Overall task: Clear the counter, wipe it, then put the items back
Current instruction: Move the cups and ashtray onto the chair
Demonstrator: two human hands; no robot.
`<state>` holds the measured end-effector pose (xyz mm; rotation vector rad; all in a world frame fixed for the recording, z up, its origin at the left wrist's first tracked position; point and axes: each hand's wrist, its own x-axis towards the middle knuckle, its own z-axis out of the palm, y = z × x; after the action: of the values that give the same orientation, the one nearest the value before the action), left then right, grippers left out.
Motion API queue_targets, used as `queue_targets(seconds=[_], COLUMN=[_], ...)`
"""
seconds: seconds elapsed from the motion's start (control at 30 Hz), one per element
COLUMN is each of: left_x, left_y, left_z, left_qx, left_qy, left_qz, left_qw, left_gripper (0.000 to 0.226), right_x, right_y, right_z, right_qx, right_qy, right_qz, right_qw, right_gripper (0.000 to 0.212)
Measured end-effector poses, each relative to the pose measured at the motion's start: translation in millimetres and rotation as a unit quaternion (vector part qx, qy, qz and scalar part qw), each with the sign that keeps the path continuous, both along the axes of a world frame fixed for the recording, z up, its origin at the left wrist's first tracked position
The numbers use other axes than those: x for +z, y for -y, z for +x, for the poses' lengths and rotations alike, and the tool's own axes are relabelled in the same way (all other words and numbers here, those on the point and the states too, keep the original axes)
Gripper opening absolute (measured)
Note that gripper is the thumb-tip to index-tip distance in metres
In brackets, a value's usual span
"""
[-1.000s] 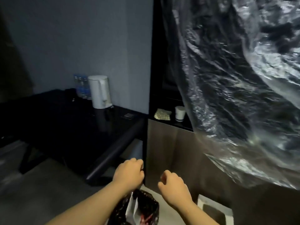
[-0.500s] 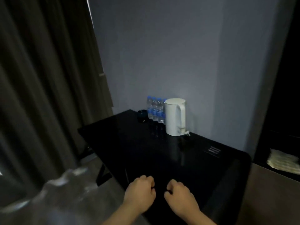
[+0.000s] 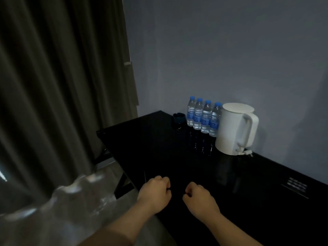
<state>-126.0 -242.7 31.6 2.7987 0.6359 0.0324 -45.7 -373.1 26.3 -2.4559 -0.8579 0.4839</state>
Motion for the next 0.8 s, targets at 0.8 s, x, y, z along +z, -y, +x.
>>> queue_targets(seconds=[0.8], left_x=[2.4], left_y=[-271.0], left_z=[211.7], left_qx=[-0.139], left_qy=[-0.009], left_qz=[-0.039], left_qw=[0.989], left_gripper=[0.027], right_x=[-10.3], right_y=[-245.7], right_z=[183.7], right_qx=[-0.148], right_qy=[-0.084], right_qz=[0.022], right_qw=[0.985], right_gripper=[0.021])
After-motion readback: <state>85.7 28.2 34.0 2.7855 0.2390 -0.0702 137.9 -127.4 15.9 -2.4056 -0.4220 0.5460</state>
